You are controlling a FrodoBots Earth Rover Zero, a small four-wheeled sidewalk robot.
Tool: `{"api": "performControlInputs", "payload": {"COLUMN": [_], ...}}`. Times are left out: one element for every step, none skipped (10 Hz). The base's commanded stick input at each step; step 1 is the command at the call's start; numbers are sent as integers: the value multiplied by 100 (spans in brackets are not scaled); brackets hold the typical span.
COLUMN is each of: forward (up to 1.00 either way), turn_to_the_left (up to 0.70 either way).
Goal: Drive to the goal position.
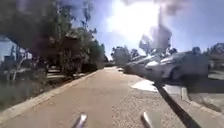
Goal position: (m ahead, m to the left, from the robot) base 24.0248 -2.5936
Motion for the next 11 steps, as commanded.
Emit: {"api": "performControlInputs", "payload": {"forward": [0, 0, 0, 0, 0, 0, 0, 0, 0, 0, 0], "turn_to_the_left": [-85, -85, 0, 0, 0, -85, -85, -85, -85, -85, -85]}}
